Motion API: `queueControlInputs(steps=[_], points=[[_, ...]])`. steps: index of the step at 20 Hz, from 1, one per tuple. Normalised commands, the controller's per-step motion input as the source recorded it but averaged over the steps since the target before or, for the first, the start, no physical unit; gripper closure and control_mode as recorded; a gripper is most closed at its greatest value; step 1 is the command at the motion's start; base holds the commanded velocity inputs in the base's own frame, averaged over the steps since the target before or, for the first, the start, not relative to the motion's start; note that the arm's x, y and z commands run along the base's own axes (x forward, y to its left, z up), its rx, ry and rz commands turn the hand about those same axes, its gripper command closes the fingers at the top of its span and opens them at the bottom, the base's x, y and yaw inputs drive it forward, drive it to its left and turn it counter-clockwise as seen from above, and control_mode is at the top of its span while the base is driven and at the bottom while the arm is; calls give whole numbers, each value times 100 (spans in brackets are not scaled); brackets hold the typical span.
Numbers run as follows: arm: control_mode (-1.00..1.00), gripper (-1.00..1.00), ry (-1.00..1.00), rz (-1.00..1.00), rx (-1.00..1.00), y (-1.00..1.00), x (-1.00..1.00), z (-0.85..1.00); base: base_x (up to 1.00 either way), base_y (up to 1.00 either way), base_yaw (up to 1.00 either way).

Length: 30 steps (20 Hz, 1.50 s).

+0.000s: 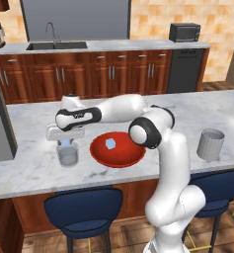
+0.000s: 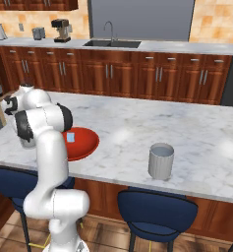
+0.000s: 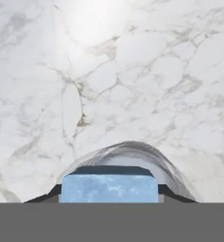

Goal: There are four ice cubes in the ice bowl. Place two ice cubes in each glass of water.

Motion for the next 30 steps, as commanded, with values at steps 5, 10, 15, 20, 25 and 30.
queueControlInputs(steps=[5, 10, 15, 20, 25, 30], points=[[-100, 100, 0, 0, 0, 3, 21, -17, 0, 0, 0], [-100, -100, 0, 0, 0, 0, 17, -15, 0, 0, 0], [-100, -100, 0, 0, 0, 0, 0, -10, 0, 0, 0], [-100, -100, -4, 0, 0, 0, -3, -3, 0, 0, 0], [-100, -100, -10, 0, 0, 0, -29, 0, 0, 0, 0], [-100, -100, -8, 0, 0, -1, -52, 0, 0, 0, 0]])
